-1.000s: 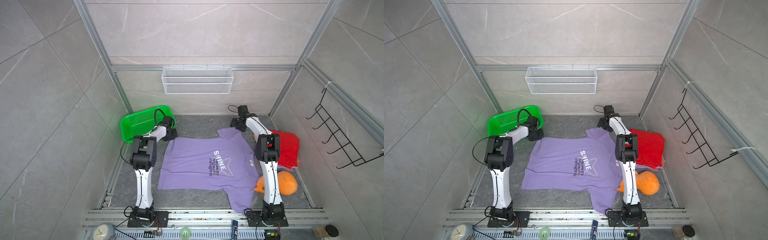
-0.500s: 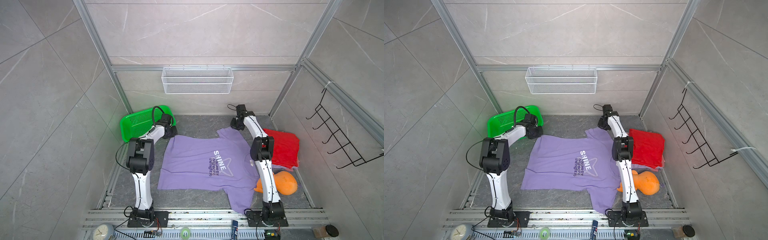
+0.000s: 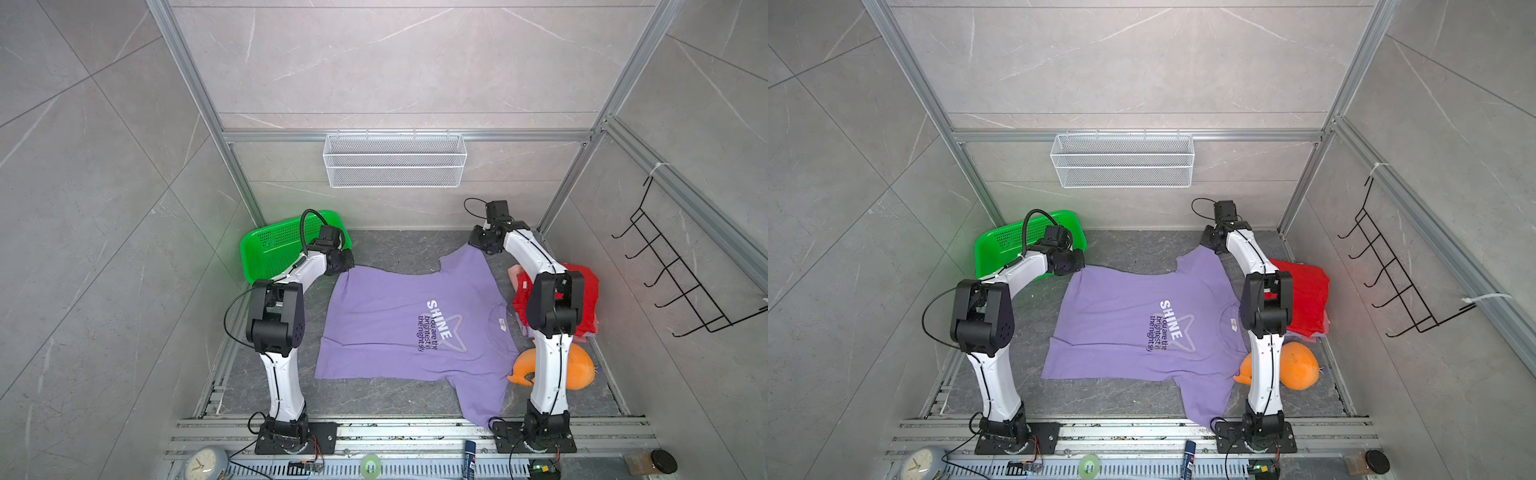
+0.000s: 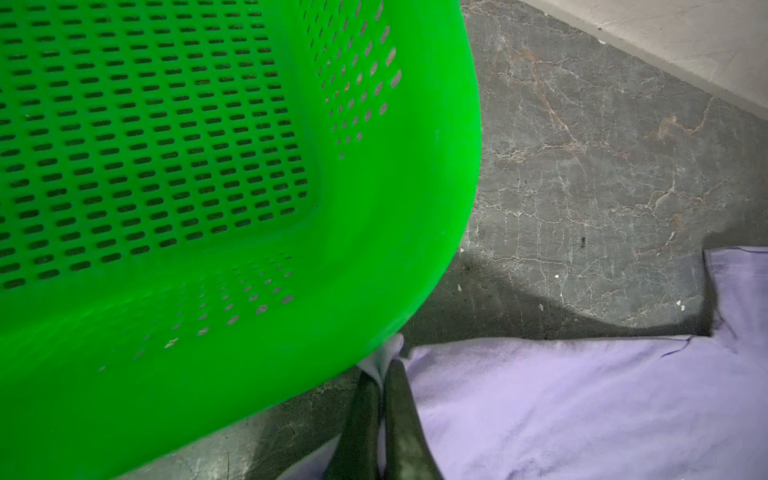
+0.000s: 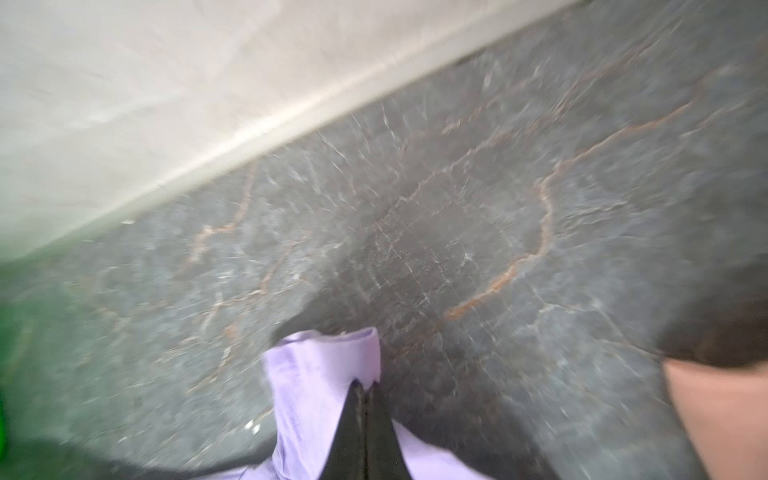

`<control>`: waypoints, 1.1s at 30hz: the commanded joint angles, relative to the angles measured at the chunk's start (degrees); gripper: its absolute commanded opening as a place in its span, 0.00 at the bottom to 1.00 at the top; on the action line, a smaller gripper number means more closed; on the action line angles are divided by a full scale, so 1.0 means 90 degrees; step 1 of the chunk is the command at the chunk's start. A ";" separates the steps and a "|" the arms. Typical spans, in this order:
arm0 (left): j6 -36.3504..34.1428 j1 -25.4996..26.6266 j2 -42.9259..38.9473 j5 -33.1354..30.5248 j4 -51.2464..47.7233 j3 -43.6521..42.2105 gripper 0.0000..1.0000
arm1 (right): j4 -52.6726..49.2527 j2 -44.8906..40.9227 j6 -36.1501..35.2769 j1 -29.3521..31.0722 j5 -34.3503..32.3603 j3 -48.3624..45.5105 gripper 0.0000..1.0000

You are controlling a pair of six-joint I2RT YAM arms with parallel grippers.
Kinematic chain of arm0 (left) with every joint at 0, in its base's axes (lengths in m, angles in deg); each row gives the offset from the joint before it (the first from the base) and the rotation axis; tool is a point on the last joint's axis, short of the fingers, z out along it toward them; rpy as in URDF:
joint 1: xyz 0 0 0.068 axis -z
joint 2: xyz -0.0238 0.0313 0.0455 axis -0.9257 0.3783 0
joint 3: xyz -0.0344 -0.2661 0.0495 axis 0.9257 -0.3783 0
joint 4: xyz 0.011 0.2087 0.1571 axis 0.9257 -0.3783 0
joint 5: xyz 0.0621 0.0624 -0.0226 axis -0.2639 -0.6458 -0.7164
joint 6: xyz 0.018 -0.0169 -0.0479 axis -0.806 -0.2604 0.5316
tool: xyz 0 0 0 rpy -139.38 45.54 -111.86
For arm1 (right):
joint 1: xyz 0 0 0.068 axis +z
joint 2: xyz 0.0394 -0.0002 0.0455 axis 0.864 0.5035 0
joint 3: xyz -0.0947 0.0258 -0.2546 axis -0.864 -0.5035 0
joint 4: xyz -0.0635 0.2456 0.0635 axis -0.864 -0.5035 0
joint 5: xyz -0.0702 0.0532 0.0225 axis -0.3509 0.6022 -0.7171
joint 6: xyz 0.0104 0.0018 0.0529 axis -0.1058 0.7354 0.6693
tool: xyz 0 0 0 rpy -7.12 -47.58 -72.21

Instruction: Fold and stack the t-shirts

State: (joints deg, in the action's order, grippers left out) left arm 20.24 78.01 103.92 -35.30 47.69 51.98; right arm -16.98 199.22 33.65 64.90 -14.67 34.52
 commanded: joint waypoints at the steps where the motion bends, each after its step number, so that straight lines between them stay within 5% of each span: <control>1: -0.0053 -0.0009 -0.0591 -0.0009 0.0247 -0.0160 0.00 | 0.0720 -0.0778 -0.0103 0.0007 0.0106 -0.0856 0.00; 15: -0.0253 -0.0015 -0.2161 -0.0389 0.0907 -0.2058 0.00 | 0.1249 -0.4104 -0.0223 0.0005 0.0095 -0.4633 0.00; 33: -0.0096 -0.0015 -0.2910 -0.0342 0.1646 -0.3516 0.00 | 0.1056 -0.5554 0.0070 0.0007 0.0250 -0.6158 0.00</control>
State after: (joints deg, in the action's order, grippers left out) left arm 19.37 78.01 80.08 -37.46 59.91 20.22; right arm -7.01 151.10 33.15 64.90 -13.12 -19.01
